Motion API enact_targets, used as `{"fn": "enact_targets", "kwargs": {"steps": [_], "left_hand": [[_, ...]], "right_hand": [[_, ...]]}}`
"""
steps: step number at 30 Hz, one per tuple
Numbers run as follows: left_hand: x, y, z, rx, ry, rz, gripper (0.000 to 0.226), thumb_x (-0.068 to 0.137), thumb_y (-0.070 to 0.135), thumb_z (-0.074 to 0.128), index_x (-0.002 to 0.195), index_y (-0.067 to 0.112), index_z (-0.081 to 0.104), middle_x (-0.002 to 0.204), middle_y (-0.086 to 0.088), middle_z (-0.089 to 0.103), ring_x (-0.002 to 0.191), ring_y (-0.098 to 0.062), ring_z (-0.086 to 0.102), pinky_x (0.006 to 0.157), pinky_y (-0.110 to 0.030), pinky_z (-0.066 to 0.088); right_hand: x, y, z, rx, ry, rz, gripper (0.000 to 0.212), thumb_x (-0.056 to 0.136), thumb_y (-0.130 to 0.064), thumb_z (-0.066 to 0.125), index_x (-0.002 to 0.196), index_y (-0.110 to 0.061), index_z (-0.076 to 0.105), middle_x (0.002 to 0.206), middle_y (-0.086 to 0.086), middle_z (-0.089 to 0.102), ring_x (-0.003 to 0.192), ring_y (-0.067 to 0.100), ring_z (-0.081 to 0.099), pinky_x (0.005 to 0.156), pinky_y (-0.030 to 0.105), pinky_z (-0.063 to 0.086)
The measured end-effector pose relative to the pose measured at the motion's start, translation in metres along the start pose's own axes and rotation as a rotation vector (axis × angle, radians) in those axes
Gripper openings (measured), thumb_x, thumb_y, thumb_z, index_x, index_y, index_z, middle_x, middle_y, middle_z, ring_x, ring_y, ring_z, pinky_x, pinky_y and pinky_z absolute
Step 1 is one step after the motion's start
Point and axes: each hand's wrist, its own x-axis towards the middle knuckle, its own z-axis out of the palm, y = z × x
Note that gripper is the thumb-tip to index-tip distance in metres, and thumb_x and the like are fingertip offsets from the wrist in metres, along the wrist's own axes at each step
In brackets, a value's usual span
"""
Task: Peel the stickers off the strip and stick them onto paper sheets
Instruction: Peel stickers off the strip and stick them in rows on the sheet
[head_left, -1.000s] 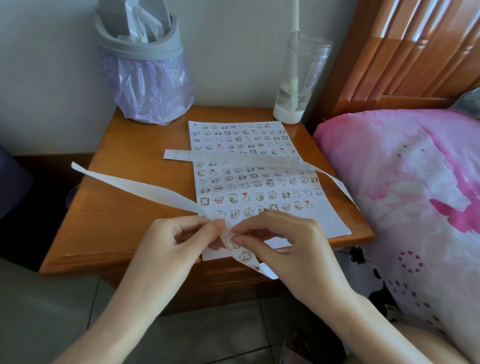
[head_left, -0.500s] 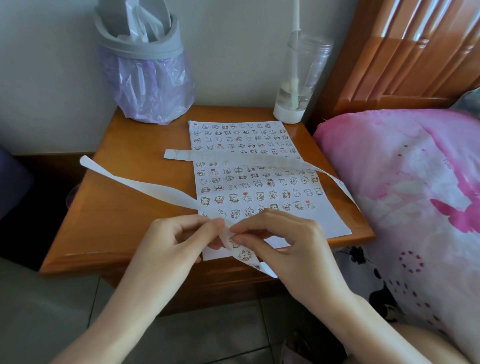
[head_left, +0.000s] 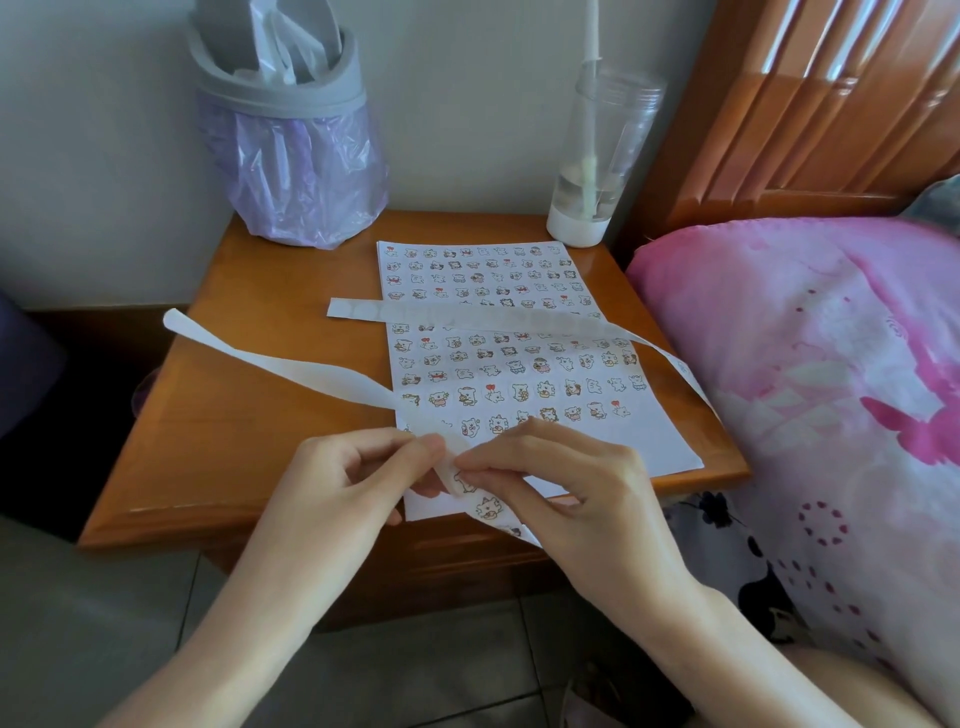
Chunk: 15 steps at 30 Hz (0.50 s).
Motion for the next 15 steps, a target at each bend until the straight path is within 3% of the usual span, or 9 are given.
{"fn": "enact_targets", "kwargs": {"steps": [6, 15], "left_hand": [[0.0006, -0.0028, -0.0011, 0.003, -0.003, 0.02, 0.028, 0.084, 0.03, 0.057, 0.061, 0.024, 0.072, 0.066, 0.008, 0.069, 0.056, -0.001, 0.056, 0.052, -0.001, 0.039], [-0.0016, 0.0009, -0.0006, 0.033, -0.002, 0.048, 0.032, 0.086, 0.026, 0.057, 0.058, 0.022, 0.071, 0.061, 0.01, 0.066, 0.055, 0.006, 0.055, 0.056, 0.002, 0.037]], "right_hand": [[0.0026, -0.0014, -0.0005, 0.09, -0.02, 0.103, 0.009, 0.082, -0.007, 0.069, 0.089, -0.01, 0.073, 0.085, -0.005, 0.07, 0.082, -0.001, 0.063, 0.075, 0.008, 0.048], [0.0037, -0.0036, -0.0009, 0.085, -0.059, 0.158, 0.005, 0.081, -0.009, 0.07, 0.085, -0.013, 0.07, 0.084, -0.009, 0.068, 0.081, -0.002, 0.06, 0.073, 0.005, 0.045]]}}
